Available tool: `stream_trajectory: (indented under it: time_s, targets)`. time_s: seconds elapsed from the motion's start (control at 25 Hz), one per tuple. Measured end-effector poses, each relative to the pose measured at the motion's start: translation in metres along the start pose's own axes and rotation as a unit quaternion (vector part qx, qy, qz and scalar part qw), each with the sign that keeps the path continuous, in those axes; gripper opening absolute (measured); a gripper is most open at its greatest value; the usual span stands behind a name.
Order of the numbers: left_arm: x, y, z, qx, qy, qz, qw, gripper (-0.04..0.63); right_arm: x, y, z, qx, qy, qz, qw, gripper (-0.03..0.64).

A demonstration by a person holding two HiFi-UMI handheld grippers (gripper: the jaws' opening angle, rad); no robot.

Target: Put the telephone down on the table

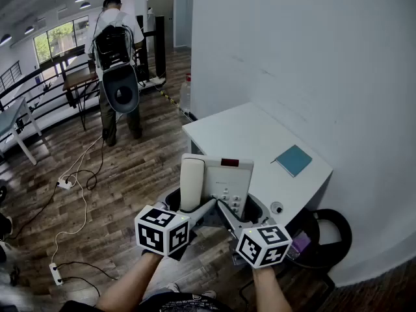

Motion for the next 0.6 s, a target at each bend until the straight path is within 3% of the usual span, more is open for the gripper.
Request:
stream_trajectory:
  time_s: [0.6]
  targets:
    - [-0.009, 0.009, -0.014, 0.016, 0.007, 0.000, 0.9998, 0.368, -0.015, -0.012, -0.012, 0.014, 0.004, -0.020, 1.000, 0.311]
Point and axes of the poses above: the fingertips, and each gripper's own axes: z backward along the fingers, y to its left, x out of its top, the point moved 4 cm from there along z, backward along the fingers, and after that the axes turned 9 degrees about z, right-handed, at the moved point
